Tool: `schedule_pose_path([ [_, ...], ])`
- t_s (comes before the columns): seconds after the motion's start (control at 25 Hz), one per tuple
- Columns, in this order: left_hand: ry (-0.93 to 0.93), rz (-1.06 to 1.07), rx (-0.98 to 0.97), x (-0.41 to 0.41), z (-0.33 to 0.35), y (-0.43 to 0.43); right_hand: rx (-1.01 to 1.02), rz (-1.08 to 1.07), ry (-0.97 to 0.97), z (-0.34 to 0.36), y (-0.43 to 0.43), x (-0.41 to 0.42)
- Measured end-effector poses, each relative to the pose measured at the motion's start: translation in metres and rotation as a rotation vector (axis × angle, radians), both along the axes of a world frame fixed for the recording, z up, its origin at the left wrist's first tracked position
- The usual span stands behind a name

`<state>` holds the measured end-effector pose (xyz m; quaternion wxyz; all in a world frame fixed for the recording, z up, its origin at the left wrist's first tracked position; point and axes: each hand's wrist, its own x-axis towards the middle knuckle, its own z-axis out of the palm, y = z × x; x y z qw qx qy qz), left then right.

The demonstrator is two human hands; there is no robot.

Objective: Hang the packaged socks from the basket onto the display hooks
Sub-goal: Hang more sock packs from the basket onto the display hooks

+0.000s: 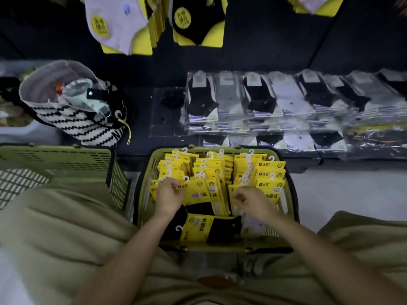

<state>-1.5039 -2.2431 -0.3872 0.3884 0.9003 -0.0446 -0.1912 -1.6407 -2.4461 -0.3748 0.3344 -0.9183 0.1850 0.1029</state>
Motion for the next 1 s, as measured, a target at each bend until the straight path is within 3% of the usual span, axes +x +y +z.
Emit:
schedule_pose_path([
  [0.16, 0.143, 0.085, -0.040, -0.001, -0.007, 0.011, 0.047, 0.139, 0.127, -0.035, 0.064, 0.022],
  [0.32, 0.218, 0.076, 0.024, -0.001, -0.018, 0.015, -0.273, 0.275, 0.167, -0.050, 0.101, 0.031],
  [0.56, 0.486, 0.284, -0.229, -0.001, -0.012, 0.007, 0.196, -0.218, -0.069, -0.019, 0.075, 0.035],
  [0.76, 0.528, 0.295, -0.373, -0.005, -0.012, 0.003, 0.240, -0.337, -0.044, -0.021, 0.065, 0.049],
  [0.88, 0.457, 0.150, -0.368, -0.010, -0.012, -0.002, 0.217, -0.533, -0.034, -0.032, 0.069, 0.045],
  [1.0, 0.389, -0.013, -0.345, -0.015, -0.017, -0.005, 0.214, -0.519, -0.031, -0.038, 0.063, 0.046],
])
